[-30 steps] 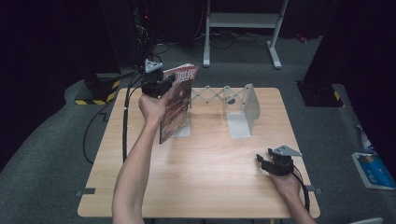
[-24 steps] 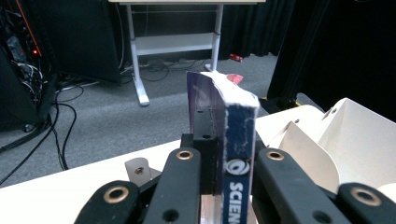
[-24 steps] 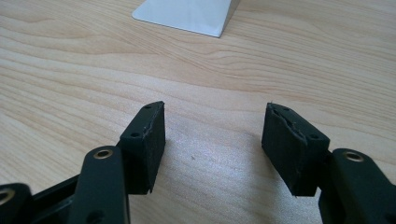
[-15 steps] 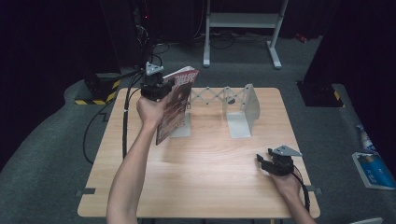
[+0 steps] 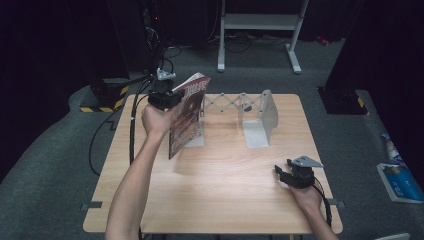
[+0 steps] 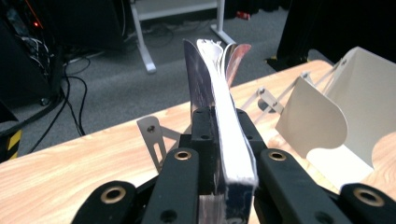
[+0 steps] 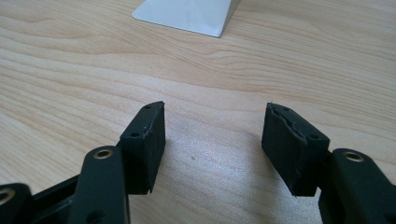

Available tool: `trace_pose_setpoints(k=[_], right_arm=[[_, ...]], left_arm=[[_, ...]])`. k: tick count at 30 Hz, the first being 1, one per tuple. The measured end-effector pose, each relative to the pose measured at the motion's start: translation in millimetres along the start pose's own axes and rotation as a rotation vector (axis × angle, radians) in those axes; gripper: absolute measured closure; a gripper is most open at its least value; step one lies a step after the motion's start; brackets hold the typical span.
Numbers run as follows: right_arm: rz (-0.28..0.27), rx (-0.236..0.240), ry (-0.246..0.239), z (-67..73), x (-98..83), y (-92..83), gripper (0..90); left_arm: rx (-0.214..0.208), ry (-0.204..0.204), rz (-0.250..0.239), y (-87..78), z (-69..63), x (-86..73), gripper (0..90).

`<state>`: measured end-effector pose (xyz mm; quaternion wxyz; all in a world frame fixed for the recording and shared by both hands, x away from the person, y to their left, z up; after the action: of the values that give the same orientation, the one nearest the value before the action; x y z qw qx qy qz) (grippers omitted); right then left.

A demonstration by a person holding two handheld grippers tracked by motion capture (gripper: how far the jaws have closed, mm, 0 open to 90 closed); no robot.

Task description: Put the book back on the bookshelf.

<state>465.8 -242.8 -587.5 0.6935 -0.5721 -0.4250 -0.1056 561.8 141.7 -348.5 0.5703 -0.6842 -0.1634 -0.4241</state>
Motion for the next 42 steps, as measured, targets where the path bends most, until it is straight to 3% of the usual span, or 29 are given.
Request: trace_pose_setpoints(k=[9,19,34,42], right_arm=[[0.001,-0.001,-0.002,-0.1,-0.1,0.0,39.9],[0.002,-0.001,-0.002,0.0,-0.1,0.0,40.1],[0.001,-0.001,0.000,0.1,0.0,-0.1,40.1],[0.000,-0.001,-0.001,0.0,0.1,-0.1,40.2]], left_arm=[[-0.008,0.027,0.088,-2.7,-1.8,-9.1,82.2],[-0.024,0.006,0.161,-6.8,-1.1,-15.7,82.5],[-0.035,-0.020,0.091,-14.0,1.4,-9.8,83.8],[-0.030,-0.009,0.039,-14.5,-0.3,-5.0,83.9]])
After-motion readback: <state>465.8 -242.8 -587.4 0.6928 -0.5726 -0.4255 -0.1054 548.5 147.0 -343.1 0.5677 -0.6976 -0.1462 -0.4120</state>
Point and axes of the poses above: each handheld gripper's, and its own axes: y roughly forward along the jaws, x roughly out of its top, z roughly to its left, the point moved 9 cm from there along y, roughly forward along the jaws, and after that the axes turned 8 degrees about z, right-handed, at the moved point
